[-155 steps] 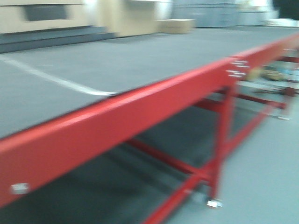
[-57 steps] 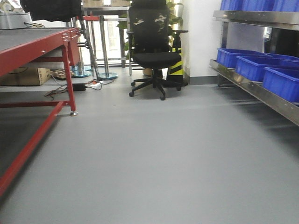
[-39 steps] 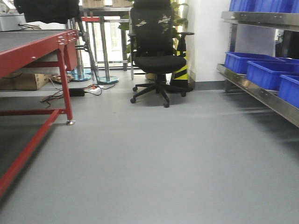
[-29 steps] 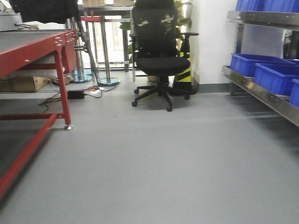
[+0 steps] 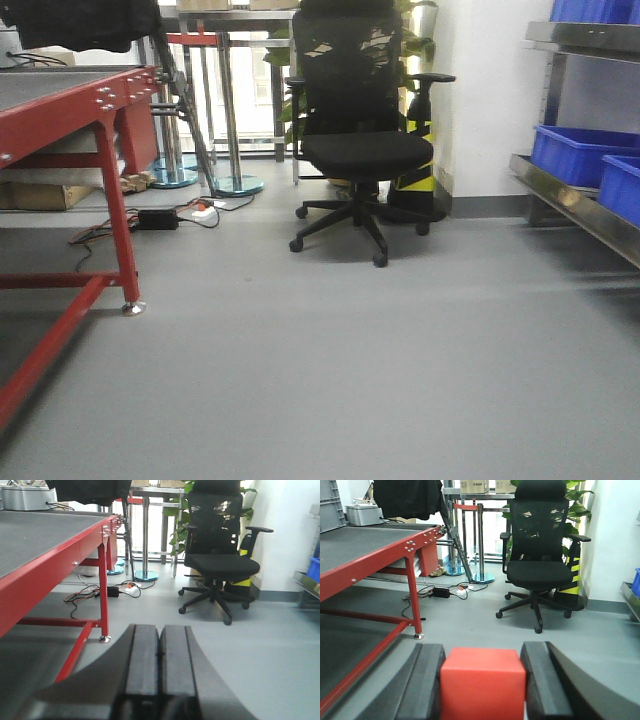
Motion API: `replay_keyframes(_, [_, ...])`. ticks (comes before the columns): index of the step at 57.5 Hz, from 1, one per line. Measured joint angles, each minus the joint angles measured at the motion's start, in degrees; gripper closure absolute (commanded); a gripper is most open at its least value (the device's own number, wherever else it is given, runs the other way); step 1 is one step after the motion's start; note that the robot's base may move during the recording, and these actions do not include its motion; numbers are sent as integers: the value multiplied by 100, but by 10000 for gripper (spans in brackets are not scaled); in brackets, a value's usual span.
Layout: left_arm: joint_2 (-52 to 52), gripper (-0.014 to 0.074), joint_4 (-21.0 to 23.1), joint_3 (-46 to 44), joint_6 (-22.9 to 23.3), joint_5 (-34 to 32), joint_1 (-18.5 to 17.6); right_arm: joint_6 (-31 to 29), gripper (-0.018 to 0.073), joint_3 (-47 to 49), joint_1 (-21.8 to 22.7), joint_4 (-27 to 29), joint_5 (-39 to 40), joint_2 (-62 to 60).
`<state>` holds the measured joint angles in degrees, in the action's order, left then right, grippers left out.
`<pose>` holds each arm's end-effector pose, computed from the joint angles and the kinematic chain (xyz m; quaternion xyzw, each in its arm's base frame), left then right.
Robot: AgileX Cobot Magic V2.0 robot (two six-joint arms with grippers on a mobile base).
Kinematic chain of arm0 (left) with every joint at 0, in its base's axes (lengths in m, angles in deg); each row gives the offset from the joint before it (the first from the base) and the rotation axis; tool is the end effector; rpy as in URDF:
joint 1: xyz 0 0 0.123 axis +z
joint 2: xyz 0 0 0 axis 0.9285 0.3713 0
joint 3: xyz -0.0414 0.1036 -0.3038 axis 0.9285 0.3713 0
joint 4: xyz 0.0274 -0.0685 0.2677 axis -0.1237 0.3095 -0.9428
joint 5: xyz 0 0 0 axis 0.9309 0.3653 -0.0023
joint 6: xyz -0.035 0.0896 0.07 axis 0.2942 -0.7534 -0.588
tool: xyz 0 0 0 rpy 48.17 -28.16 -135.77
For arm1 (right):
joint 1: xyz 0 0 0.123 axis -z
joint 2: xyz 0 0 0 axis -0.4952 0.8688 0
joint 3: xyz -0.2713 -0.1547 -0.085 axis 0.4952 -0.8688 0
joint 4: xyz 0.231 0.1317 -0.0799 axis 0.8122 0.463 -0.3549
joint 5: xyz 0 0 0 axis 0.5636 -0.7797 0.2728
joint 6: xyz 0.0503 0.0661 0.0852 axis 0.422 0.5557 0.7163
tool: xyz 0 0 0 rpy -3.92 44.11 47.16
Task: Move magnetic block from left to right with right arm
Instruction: 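Drive the base away from the table carrying the cube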
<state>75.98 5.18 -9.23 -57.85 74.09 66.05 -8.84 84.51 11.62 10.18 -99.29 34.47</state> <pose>0.0720 -0.0028 0.2020 0.0002 0.6874 -0.0279 0.7257 0.0452 0.0074 0.3819 -0.0648 0.7047 0.1163 0.6969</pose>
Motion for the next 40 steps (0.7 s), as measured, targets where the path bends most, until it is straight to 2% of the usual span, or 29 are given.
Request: replay_keyframes(40, [0, 722, 0, 0, 0, 0, 0, 0, 365, 0, 0, -10, 0, 0])
